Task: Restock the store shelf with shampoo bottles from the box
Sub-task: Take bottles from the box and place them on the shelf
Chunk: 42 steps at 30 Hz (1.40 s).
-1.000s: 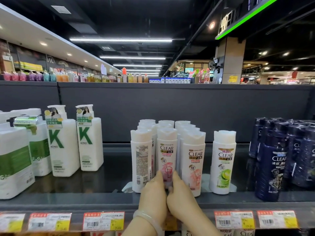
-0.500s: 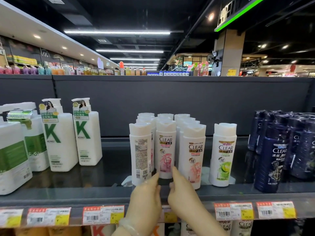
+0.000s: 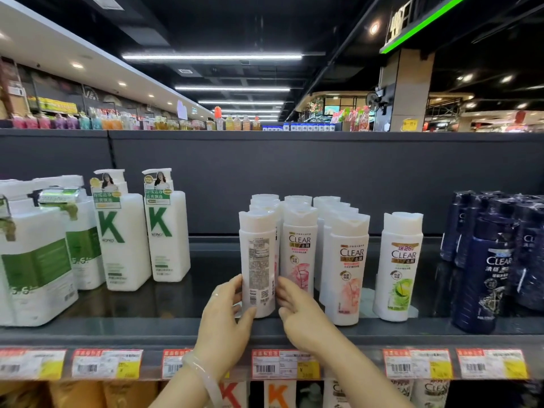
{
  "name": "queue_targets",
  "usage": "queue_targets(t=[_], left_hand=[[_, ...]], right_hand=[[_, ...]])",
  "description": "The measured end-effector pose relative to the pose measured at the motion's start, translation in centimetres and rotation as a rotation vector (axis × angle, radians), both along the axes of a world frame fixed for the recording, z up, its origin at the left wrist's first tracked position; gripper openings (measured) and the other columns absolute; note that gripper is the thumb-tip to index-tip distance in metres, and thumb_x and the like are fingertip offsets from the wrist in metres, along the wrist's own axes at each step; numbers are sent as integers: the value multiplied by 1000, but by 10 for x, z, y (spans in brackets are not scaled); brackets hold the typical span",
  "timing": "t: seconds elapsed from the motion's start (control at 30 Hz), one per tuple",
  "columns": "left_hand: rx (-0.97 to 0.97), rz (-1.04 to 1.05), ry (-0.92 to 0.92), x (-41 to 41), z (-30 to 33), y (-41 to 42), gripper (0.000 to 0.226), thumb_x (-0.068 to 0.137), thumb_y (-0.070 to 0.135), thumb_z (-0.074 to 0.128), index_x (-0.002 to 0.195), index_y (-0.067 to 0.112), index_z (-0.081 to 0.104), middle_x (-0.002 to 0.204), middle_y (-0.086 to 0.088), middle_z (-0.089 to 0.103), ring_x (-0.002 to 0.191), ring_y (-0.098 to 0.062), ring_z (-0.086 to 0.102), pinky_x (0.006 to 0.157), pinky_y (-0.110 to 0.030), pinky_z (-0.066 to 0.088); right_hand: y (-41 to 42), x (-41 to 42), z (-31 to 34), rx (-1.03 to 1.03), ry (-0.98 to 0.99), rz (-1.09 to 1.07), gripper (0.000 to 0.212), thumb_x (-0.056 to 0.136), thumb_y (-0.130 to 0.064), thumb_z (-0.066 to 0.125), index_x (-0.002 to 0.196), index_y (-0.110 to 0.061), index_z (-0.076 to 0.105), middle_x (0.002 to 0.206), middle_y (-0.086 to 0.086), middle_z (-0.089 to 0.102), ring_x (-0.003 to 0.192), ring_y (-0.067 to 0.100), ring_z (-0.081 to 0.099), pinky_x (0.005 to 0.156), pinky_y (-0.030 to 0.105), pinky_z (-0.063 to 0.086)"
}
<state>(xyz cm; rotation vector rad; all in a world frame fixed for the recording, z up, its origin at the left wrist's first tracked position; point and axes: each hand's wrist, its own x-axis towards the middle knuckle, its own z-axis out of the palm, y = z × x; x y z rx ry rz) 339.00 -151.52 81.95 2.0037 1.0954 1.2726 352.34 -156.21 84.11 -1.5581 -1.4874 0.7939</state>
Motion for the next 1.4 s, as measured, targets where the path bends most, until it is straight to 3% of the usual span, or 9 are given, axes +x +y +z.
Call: queue_targets(t=[0.1, 0.27, 0.37, 0.5, 0.67, 0.73, 0.87, 1.03, 1.4], left_hand=[[-1, -34, 14, -2, -1, 2, 60, 81, 4, 66, 132, 24, 43, 113, 8, 44, 99, -2, 55, 78, -3, 42], [-7, -105, 32, -2, 4, 3, 59, 73, 20, 73, 108, 54, 40, 105, 15, 46, 97, 2, 53, 81, -9, 43], [-60, -84, -28, 0, 6, 4, 62, 68, 23, 77, 116, 40, 43, 107, 17, 54, 100, -1, 55, 76, -14, 48], [-157, -90, -66, 5, 9, 5, 63, 67, 20, 80, 110, 31, 35, 100, 15, 55, 87, 2, 58, 56, -9, 48], [-325, -367, -15, -5, 21, 16, 53, 73, 10, 75, 117, 25, 49, 114, 4, 61, 105, -10, 61, 86, -29, 54], [-331, -394, 14, -10, 23, 20, 50, 75, 9, 73, 118, 23, 53, 115, 2, 62, 108, -14, 60, 89, -30, 53], [-304, -311, -32, -13, 18, 26, 44, 73, 10, 76, 106, 24, 52, 105, 0, 67, 98, -10, 65, 80, -24, 54], [-174, -215, 28, -7, 15, 27, 35, 76, 13, 73, 100, 29, 52, 101, 11, 64, 94, 1, 61, 72, -12, 50], [-156, -128, 56, 10, 14, 31, 33, 80, 15, 69, 107, 25, 53, 98, 15, 61, 87, 4, 59, 59, -5, 48]], right_hand=[[0, -1, -2, 17, -17, -25, 62, 91, 6, 36, 144, -27, 31, 145, -7, 40, 132, 8, 38, 110, 23, 29], [-4, 2, -6, 82, -12, -119, 40, 93, 0, 41, 108, -34, 57, 113, -16, 60, 107, -1, 54, 98, 20, 42], [-5, 3, -4, 46, -44, -47, 41, 93, -4, 45, 92, -42, 60, 99, -25, 59, 100, -7, 52, 84, 9, 40], [-3, 2, -7, 71, -27, -93, 27, 94, -12, 48, 101, -37, 57, 104, -17, 58, 98, -3, 53, 81, 11, 42], [-3, 2, -4, 50, 5, -68, 40, 91, -16, 55, 126, -33, 45, 108, -24, 51, 102, -5, 50, 88, 14, 41], [-3, 2, -4, 42, 7, -55, 47, 89, -17, 59, 130, -32, 43, 111, -23, 51, 106, -2, 50, 92, 18, 41], [-1, 0, -6, 86, -47, -114, 43, 86, -19, 63, 126, -28, 48, 103, -20, 55, 97, -3, 54, 75, 8, 43], [5, -7, -10, 166, -246, -280, 29, 89, -21, 60, 117, -22, 54, 115, -6, 62, 104, 9, 58, 91, 23, 48], [16, -6, -14, 228, -261, -445, 12, 88, -26, 62, 98, -21, 59, 95, -4, 64, 87, 11, 61, 76, 21, 48]])
